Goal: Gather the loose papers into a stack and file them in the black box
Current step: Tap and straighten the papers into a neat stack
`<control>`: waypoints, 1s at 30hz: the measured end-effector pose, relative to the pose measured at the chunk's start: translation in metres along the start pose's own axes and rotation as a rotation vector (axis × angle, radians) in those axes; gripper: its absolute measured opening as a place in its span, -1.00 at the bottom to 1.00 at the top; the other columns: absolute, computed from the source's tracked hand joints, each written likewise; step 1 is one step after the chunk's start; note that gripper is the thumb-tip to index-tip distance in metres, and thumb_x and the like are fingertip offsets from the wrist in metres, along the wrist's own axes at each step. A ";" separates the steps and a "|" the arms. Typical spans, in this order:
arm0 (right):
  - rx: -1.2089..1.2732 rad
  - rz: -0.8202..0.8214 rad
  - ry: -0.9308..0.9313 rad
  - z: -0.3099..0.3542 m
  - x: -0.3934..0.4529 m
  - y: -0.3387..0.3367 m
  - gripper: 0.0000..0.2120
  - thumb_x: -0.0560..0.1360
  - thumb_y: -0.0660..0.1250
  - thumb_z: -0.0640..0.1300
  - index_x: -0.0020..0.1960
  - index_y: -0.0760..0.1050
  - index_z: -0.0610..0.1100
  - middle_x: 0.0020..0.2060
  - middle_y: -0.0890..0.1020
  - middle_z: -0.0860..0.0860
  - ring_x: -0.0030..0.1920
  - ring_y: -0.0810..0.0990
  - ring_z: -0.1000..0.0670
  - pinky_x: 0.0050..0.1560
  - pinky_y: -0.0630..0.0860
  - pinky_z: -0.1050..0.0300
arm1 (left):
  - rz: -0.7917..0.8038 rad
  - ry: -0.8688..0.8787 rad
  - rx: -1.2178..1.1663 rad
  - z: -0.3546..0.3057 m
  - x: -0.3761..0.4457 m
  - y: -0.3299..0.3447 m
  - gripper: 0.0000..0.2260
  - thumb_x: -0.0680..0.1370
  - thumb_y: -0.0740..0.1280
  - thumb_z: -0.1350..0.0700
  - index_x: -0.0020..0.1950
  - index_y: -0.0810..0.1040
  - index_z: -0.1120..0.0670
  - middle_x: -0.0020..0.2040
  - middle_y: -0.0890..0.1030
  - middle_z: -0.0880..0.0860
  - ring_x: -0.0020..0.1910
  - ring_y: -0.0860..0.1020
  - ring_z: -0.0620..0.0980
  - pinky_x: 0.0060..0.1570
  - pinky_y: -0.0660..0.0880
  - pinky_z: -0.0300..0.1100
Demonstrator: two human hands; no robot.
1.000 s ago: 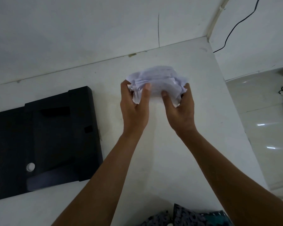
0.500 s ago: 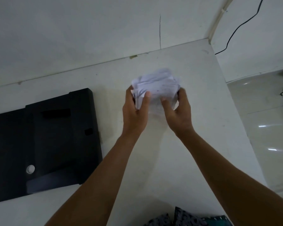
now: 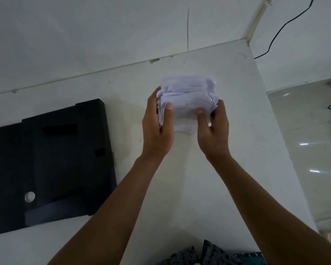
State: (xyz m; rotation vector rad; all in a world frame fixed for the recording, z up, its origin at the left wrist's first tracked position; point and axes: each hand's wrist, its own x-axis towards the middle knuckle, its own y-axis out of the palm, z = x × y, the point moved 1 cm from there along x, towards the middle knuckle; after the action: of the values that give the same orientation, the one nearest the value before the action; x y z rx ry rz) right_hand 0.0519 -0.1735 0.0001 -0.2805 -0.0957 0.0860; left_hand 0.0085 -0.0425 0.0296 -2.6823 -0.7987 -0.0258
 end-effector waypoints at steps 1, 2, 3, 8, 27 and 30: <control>0.049 -0.025 -0.017 0.003 0.000 0.001 -0.88 0.64 0.25 -0.24 0.14 0.39 -0.26 -0.11 0.54 0.15 -0.16 0.52 0.20 -0.16 0.48 0.22 | -0.017 0.032 -0.004 -0.005 0.001 0.000 -0.63 0.67 0.20 0.19 0.48 0.29 0.16 0.32 0.52 0.01 0.24 0.55 -0.11 0.15 0.55 -0.27; 0.067 -0.030 -0.026 0.004 -0.001 0.003 -0.85 0.64 0.24 -0.24 0.17 0.37 -0.27 -0.08 0.54 0.15 -0.14 0.54 0.20 -0.15 0.50 0.22 | -0.023 0.054 -0.004 -0.008 0.001 0.001 -0.60 0.67 0.20 0.19 0.51 0.24 0.13 0.32 0.50 -0.08 0.24 0.54 -0.17 0.13 0.53 -0.32; 0.059 -0.009 -0.009 0.003 -0.003 0.006 -0.82 0.63 0.25 -0.21 0.20 0.36 -0.25 -0.06 0.55 0.15 -0.12 0.55 0.21 -0.15 0.52 0.23 | -0.014 0.048 -0.009 -0.008 0.001 0.003 -0.57 0.67 0.21 0.17 0.53 0.20 0.08 0.33 0.46 -0.18 0.24 0.52 -0.25 0.15 0.52 -0.36; -0.055 0.067 0.067 -0.011 -0.005 0.010 -0.93 0.65 0.24 -0.21 0.06 0.34 -0.16 -0.19 0.51 0.18 -0.25 0.52 0.28 -0.27 0.41 0.34 | -0.003 -0.061 0.032 0.016 -0.005 0.004 -0.64 0.67 0.23 0.04 0.44 0.36 0.13 0.27 0.56 0.00 0.20 0.56 -0.17 0.10 0.53 -0.29; -0.069 0.007 -0.097 0.006 0.010 0.004 -0.52 0.52 0.46 -0.15 0.34 0.34 -0.22 0.27 0.53 0.04 0.27 0.50 0.25 0.21 0.45 0.35 | 0.016 -0.026 -0.018 0.006 0.001 0.009 -0.46 0.62 0.23 -0.01 0.55 0.21 0.15 0.43 0.43 -0.08 0.36 0.45 -0.24 0.32 0.43 -0.31; -0.050 0.017 -0.037 0.001 0.013 0.007 -0.63 0.58 0.38 -0.20 0.30 0.37 -0.31 0.09 0.58 0.12 0.10 0.57 0.29 0.05 0.51 0.35 | 0.011 -0.004 -0.013 0.011 0.006 0.011 -0.62 0.65 0.28 0.13 0.46 0.35 0.16 0.35 0.54 0.06 0.31 0.54 -0.07 0.28 0.53 -0.05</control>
State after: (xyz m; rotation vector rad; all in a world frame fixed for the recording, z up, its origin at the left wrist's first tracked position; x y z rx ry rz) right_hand 0.0640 -0.1655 0.0005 -0.3299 -0.1321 0.1059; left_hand 0.0190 -0.0445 0.0168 -2.6998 -0.7878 -0.0231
